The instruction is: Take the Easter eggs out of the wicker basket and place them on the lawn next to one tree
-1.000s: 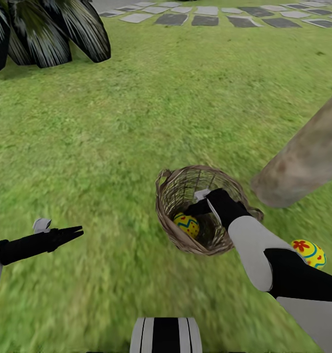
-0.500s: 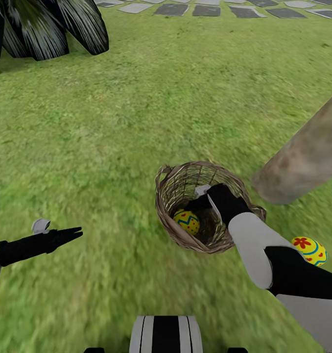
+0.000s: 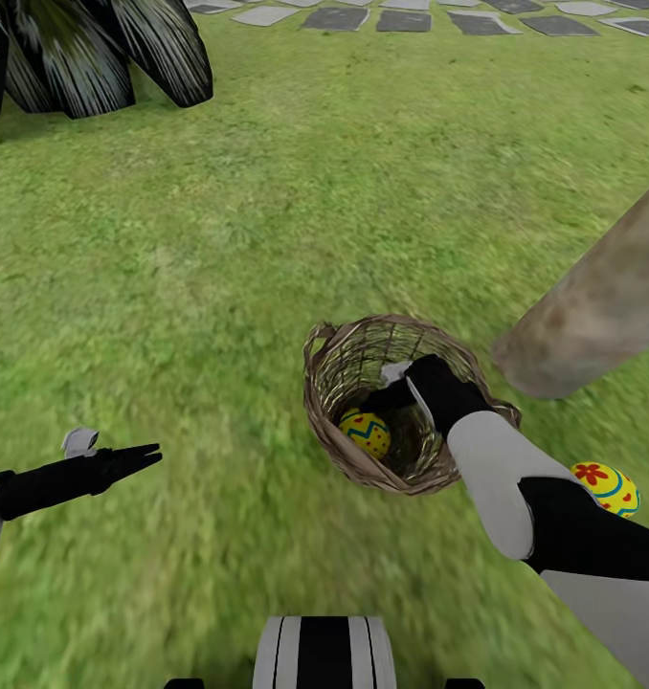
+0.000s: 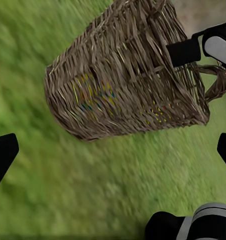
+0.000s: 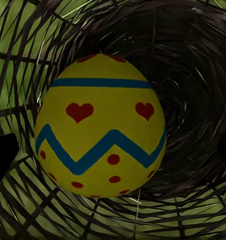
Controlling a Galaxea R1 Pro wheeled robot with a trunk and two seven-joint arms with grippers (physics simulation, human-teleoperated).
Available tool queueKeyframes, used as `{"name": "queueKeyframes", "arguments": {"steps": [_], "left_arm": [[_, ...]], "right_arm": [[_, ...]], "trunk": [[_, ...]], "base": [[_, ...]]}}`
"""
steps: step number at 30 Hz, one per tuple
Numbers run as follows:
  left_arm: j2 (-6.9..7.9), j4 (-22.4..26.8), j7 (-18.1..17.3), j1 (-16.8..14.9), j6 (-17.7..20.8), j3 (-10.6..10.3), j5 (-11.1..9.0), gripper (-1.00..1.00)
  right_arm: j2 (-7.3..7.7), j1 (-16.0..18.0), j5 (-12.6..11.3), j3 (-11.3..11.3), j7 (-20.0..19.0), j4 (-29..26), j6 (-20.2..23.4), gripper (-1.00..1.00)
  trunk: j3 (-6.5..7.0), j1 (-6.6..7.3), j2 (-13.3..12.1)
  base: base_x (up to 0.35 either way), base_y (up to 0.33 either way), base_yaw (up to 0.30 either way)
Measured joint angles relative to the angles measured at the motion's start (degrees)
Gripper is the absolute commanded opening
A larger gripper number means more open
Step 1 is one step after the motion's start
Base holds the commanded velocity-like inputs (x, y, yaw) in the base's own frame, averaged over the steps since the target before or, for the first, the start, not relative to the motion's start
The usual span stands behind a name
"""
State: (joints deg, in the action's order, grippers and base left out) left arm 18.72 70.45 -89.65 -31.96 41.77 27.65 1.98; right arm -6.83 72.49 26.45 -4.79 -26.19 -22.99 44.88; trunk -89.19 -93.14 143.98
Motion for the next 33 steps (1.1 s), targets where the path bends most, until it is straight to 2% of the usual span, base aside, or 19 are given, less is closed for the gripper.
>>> {"name": "queueKeyframes", "arguments": {"steps": [3,16,33], "left_arm": [[-0.02,-0.01,0.00,0.00,0.00,-0.01,0.00,1.00],[-0.08,-0.06,0.00,0.00,-0.01,0.01,0.00,1.00],[-0.09,-0.06,0.00,0.00,-0.18,-0.01,0.00,1.00]], "right_arm": [[0.06,0.00,0.03,0.00,-0.69,0.17,0.96,1.00],[0.05,0.00,0.04,0.00,-0.75,-0.26,1.08,1.00],[0.00,0.00,-0.16,-0.03,-0.87,-0.65,0.89,1.00]], "trunk": [[-0.66,-0.08,0.04],[-0.67,-0.08,0.04],[-4.43,-0.52,0.27]], "base": [[0.000,0.000,0.000],[0.000,0.000,0.000],[0.000,0.000,0.000]]}}
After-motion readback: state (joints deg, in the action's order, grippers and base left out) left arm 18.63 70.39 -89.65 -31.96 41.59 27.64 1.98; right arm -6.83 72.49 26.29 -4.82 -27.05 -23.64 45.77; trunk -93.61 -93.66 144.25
